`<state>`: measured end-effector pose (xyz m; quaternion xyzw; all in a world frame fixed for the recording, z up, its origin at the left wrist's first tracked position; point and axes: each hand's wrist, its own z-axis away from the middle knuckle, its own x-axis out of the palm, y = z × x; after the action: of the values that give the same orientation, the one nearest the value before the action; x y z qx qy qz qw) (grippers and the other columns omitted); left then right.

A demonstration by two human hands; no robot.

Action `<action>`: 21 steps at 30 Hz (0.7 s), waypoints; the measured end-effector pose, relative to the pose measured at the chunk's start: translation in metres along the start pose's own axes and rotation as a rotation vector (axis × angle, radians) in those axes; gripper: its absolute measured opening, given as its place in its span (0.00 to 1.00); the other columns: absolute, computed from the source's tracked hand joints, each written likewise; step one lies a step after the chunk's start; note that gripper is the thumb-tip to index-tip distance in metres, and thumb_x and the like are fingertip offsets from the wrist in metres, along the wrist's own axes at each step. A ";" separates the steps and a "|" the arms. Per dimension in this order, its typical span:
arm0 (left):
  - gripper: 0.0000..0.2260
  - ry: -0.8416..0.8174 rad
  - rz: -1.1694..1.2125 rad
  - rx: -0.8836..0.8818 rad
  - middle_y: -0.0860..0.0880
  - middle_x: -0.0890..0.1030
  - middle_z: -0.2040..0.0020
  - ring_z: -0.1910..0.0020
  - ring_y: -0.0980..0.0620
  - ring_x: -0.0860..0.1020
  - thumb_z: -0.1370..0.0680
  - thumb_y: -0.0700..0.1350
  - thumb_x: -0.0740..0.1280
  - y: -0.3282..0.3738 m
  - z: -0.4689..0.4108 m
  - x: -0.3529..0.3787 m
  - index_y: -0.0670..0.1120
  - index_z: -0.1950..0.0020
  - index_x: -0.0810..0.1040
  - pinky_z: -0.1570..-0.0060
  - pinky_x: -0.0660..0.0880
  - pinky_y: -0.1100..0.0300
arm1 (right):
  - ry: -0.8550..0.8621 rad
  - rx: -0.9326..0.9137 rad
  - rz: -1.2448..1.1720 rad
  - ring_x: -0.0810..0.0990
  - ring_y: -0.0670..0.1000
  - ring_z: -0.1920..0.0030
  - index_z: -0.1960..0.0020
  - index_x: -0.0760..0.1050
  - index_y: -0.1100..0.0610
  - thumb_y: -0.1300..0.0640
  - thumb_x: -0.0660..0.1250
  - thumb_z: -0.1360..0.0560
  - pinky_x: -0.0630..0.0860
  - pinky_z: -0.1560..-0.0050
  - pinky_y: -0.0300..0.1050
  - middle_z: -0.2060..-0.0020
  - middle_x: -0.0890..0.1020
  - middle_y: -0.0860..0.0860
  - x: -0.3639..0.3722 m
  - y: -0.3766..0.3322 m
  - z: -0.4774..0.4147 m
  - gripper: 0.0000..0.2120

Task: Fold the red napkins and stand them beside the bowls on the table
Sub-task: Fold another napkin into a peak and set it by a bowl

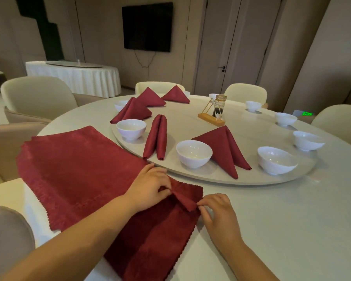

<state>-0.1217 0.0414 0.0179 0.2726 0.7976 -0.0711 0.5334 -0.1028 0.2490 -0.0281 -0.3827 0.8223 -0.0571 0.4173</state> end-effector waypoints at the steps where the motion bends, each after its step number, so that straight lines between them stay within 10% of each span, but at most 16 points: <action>1: 0.21 -0.026 0.013 -0.011 0.55 0.82 0.55 0.39 0.60 0.71 0.30 0.59 0.55 0.003 0.002 -0.006 0.47 0.57 0.81 0.32 0.48 0.59 | 0.028 0.026 -0.038 0.67 0.38 0.55 0.64 0.80 0.57 0.58 0.65 0.33 0.58 0.48 0.18 0.61 0.78 0.44 -0.003 0.001 0.001 0.06; 3: 0.23 -0.059 0.037 -0.023 0.53 0.81 0.54 0.43 0.59 0.74 0.27 0.61 0.54 0.015 0.005 -0.020 0.46 0.54 0.79 0.34 0.43 0.68 | 0.096 0.121 -0.112 0.68 0.40 0.51 0.63 0.78 0.59 0.63 0.66 0.30 0.58 0.46 0.18 0.55 0.76 0.45 -0.009 0.000 0.001 0.04; 7: 0.29 0.112 0.087 -0.037 0.51 0.81 0.59 0.56 0.50 0.77 0.31 0.66 0.47 0.056 0.015 -0.060 0.48 0.51 0.77 0.52 0.65 0.66 | 0.141 0.351 -0.431 0.74 0.35 0.61 0.62 0.69 0.51 0.65 0.61 0.25 0.67 0.58 0.23 0.62 0.75 0.45 -0.037 -0.040 -0.016 0.11; 10: 0.11 0.303 0.183 -0.123 0.55 0.78 0.61 0.55 0.51 0.77 0.24 0.56 0.62 0.080 0.022 -0.097 0.50 0.52 0.77 0.55 0.69 0.60 | 0.148 0.403 -0.640 0.73 0.34 0.70 0.59 0.66 0.53 0.63 0.61 0.23 0.68 0.67 0.26 0.68 0.73 0.47 -0.071 -0.083 -0.031 0.09; 14: 0.04 0.518 0.276 -0.159 0.57 0.78 0.62 0.56 0.53 0.77 0.24 0.47 0.66 0.103 0.031 -0.158 0.51 0.59 0.77 0.51 0.72 0.56 | -0.149 0.235 -0.753 0.77 0.31 0.58 0.46 0.68 0.46 0.59 0.69 0.28 0.70 0.60 0.24 0.54 0.76 0.39 -0.106 -0.135 -0.027 0.16; 21: 0.06 0.801 0.172 -0.188 0.54 0.76 0.65 0.59 0.54 0.75 0.24 0.44 0.66 0.105 0.057 -0.259 0.49 0.62 0.75 0.61 0.65 0.62 | -0.135 0.133 -0.439 0.71 0.38 0.73 0.69 0.71 0.53 0.63 0.68 0.28 0.65 0.69 0.30 0.77 0.73 0.42 -0.137 -0.172 -0.026 0.13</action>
<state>0.0510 0.0137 0.2431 0.2944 0.9194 0.1583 0.2074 0.0277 0.2157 0.1476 -0.5268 0.6840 -0.1746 0.4734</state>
